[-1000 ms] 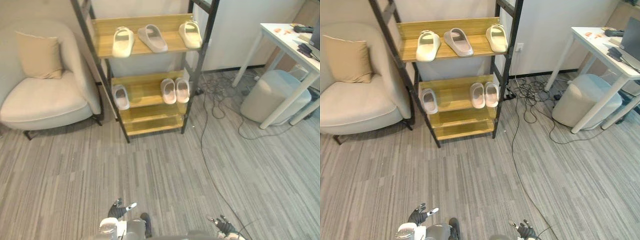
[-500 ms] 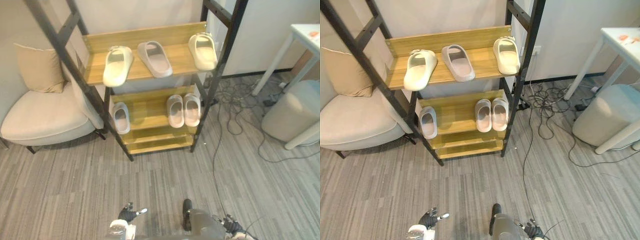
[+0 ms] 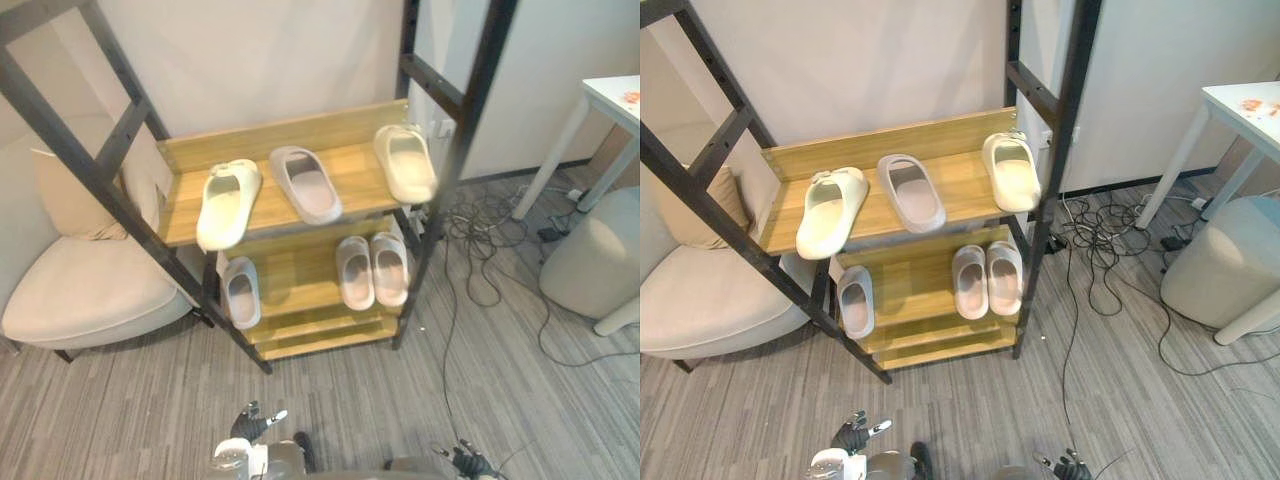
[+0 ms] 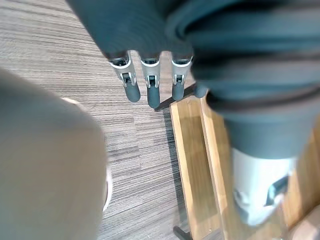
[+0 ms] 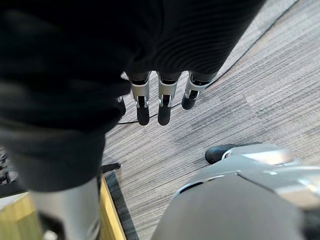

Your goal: Organize the slippers on the shoe rack

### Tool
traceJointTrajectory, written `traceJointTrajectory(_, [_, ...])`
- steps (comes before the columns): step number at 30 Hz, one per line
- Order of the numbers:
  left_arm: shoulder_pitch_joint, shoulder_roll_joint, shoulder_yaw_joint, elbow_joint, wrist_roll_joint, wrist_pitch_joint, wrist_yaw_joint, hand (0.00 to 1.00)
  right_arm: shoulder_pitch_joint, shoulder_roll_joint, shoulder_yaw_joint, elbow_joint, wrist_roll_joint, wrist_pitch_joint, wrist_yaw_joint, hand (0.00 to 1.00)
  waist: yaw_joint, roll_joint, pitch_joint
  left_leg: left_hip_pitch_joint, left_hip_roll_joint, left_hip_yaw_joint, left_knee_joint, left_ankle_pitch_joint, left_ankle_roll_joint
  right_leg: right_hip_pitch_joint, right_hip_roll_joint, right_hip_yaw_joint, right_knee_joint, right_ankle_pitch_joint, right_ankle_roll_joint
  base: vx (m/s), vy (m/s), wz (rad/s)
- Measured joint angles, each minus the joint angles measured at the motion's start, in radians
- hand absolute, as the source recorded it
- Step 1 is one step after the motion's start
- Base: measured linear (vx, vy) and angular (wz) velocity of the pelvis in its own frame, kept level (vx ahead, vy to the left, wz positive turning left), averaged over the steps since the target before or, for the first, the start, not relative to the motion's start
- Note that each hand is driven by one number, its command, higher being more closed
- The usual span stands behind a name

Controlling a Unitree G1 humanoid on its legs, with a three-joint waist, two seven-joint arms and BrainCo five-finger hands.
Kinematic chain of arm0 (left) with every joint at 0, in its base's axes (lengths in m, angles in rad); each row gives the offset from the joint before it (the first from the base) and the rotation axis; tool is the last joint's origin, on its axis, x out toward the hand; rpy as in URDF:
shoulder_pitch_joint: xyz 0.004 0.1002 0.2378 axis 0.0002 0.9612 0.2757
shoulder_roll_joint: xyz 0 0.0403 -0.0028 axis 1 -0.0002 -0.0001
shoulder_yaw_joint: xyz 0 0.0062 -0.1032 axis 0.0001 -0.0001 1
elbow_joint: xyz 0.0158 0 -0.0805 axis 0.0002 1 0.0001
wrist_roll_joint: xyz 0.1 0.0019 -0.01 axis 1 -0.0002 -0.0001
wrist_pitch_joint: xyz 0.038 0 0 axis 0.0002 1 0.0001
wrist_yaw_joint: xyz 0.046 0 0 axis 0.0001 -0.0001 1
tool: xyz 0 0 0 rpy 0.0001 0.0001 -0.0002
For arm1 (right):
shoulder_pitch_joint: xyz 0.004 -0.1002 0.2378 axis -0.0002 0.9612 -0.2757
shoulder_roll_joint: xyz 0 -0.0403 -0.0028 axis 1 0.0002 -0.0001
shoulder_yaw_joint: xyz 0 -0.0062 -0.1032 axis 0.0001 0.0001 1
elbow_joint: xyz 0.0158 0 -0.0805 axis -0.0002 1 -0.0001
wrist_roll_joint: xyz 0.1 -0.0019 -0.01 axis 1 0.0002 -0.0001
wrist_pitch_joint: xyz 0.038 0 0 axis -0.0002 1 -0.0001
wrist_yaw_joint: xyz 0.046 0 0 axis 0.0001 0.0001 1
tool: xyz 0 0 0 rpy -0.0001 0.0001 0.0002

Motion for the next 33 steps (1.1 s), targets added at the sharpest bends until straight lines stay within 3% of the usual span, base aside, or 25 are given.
traceJointTrajectory(4, [0.001, 0.005, -0.007, 0.004, 0.001, 0.001, -0.001, 0.0, -0.007, -0.002, 0.002, 0.002, -0.008, 0.0, 0.001, 0.0, 0.007, -0.001, -0.001, 0.072, -0.03, 0.023, -0.017, -0.05, 0.015, 0.011, -0.036, 0.017, 0.093, -0.044, 0.02, 0.17, 0.114, -0.14])
traceJointTrajectory(6, [0.001, 0.004, -0.048, 0.018, 0.001, 0.002, -0.002, 0.0, -0.018, -0.008, 0.011, 0.0, -0.035, -0.002, 0.005, 0.0, 0.001, 0.005, -0.004, 0.107, -0.039, 0.023, -0.059, -0.061, 0.013, -0.077, -0.051, 0.031, 0.296, -0.071, 0.044, 0.07, 0.079, -0.19])
traceJointTrajectory(8, [0.002, 0.009, -0.085, 0.018, 0.002, 0.003, -0.002, 0.0, -0.014, -0.009, 0.01, 0.0, -0.037, -0.003, 0.006, 0.0, -0.012, 0.009, -0.017, 0.139, -0.044, 0.008, -0.087, -0.059, 0.015, -0.155, -0.063, 0.03, 0.455, -0.097, 0.034, 0.09, 0.06, 0.17])
traceJointTrajectory(9, [0.003, 0.014, -0.097, 0.019, 0.001, 0.003, -0.001, 0.0, -0.01, -0.006, 0.01, 0.0, -0.037, -0.003, 0.006, 0.0, -0.015, 0.004, -0.022, 0.136, -0.049, -0.001, -0.086, -0.057, 0.015, -0.163, -0.064, 0.03, 0.449, -0.114, 0.025, 0.14, 0.018, 0.35])
traceJointTrajectory(11, [0.001, 0.038, -0.111, 0.02, 0.002, 0.003, -0.001, 0.0, 0.007, 0.015, 0.016, 0.004, -0.038, 0.0, 0.008, 0.0, -0.015, -0.04, -0.033, 0.132, -0.073, -0.027, -0.073, -0.056, 0.012, -0.147, -0.071, 0.01, 0.355, -0.121, 0.01, 0.11, -0.061, 0.4])
traceJointTrajectory(12, [-0.003, 0.039, -0.11, 0.023, 0.002, 0.003, -0.001, 0.0, 0.012, 0.013, 0.02, 0.014, -0.039, 0.0, 0.009, 0.0, -0.014, -0.043, -0.036, 0.128, -0.072, -0.045, -0.073, -0.056, 0.011, -0.119, -0.066, 0.001, 0.304, -0.124, 0.015, 0.11, -0.124, 0.33])
traceJointTrajectory(17, [-0.004, 0.019, -0.109, 0.03, 0.002, 0.003, -0.001, 0.0, 0.005, -0.005, 0.025, 0.039, -0.039, 0.002, 0.011, 0.0, -0.013, -0.009, -0.044, 0.118, -0.053, -0.057, -0.1, -0.042, -0.006, -0.048, -0.033, -0.009, 0.145, -0.093, 0.01, 0.08, -0.099, 0.11])
traceJointTrajectory(21, [0.003, 0.018, -0.109, 0.037, 0.013, 0.002, -0.003, 0.0, 0.008, -0.001, 0.027, 0.04, -0.039, -0.001, 0.011, 0.0, -0.013, -0.016, -0.05, 0.155, -0.034, -0.059, -0.159, -0.012, -0.023, -0.009, 0.0, -0.02, 0.076, -0.052, -0.008, 0.02, -0.065, -0.01])
traceJointTrajectory(28, [0.001, 0.02, -0.108, 0.036, 0.032, 0.001, -0.014, 0.0, 0.013, -0.002, 0.049, 0.027, -0.041, -0.006, 0.0, 0.0, -0.013, -0.022, -0.048, 0.158, -0.034, -0.062, -0.227, 0.05, -0.021, -0.008, 0.013, -0.021, 0.018, -0.016, -0.016, -0.07, -0.039, 0.01])
traceJointTrajectory(30, [0.0, 0.02, -0.109, 0.036, 0.032, 0.002, -0.013, 0.0, 0.038, -0.009, 0.093, -0.051, -0.041, -0.005, -0.005, 0.0, -0.013, -0.021, -0.047, 0.171, -0.034, -0.062, -0.261, 0.076, -0.018, -0.01, 0.013, -0.018, 0.017, -0.013, -0.014, -0.12, -0.016, 0.01])
traceJointTrajectory(33, [0.0, 0.019, -0.111, 0.029, 0.033, 0.002, -0.01, 0.0, 0.126, -0.015, 0.147, -0.333, -0.041, -0.008, -0.011, 0.0, -0.014, -0.021, -0.048, 0.17, -0.034, -0.056, -0.279, 0.091, -0.015, -0.03, 0.016, 0.0, 0.019, -0.009, -0.011, -0.12, 0.001, -0.1])
